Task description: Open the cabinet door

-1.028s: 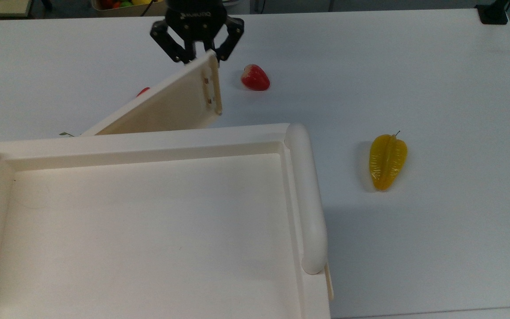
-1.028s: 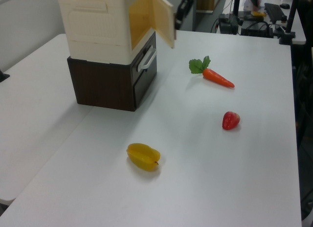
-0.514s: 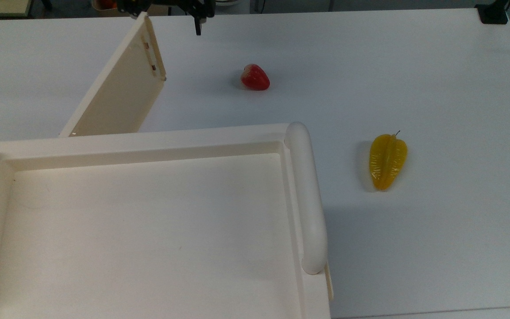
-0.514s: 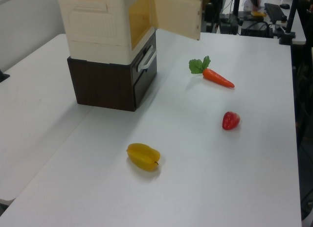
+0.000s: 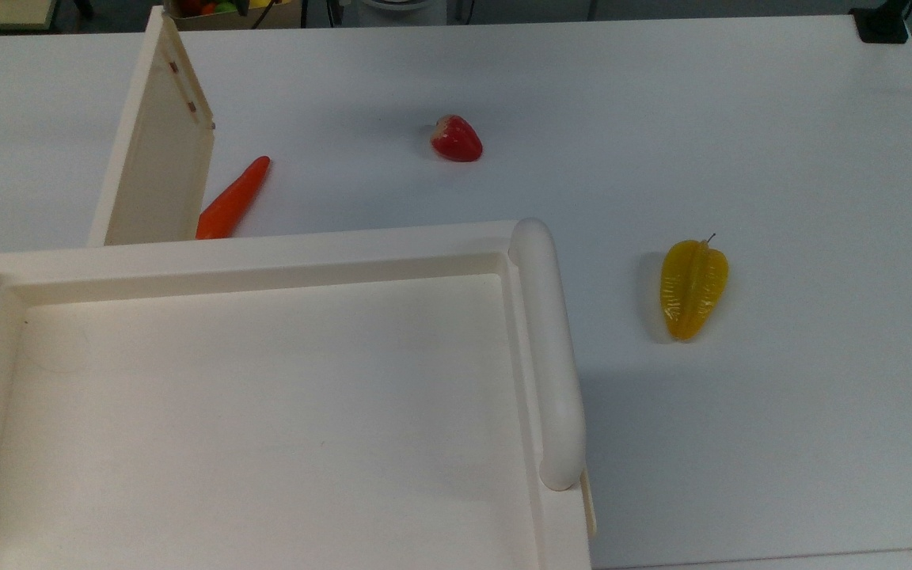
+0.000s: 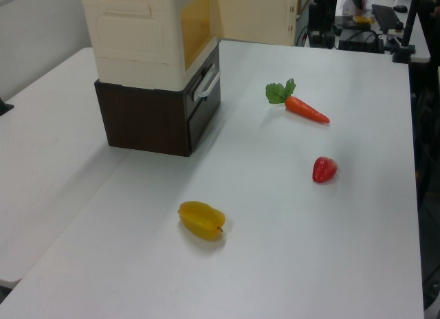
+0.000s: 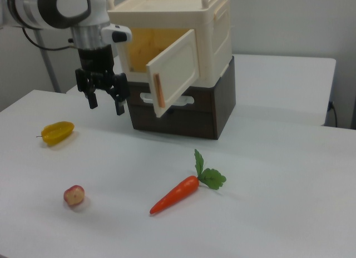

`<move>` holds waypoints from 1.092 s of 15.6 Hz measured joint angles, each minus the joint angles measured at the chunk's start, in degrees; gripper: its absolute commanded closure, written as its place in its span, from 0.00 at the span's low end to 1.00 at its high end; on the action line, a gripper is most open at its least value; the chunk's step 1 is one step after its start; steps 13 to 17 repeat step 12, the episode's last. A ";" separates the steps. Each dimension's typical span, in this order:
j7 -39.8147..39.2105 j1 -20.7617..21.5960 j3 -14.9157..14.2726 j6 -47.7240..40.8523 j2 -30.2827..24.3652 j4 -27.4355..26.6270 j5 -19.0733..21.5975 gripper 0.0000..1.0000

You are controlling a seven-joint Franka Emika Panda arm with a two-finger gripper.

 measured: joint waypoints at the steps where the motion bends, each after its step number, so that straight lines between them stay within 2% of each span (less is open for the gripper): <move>1: 0.03 0.00 0.00 0.76 -0.04 -0.58 0.00 0.00; 17: 1.82 -0.27 -0.04 1.90 -1.06 -1.96 -0.05 0.00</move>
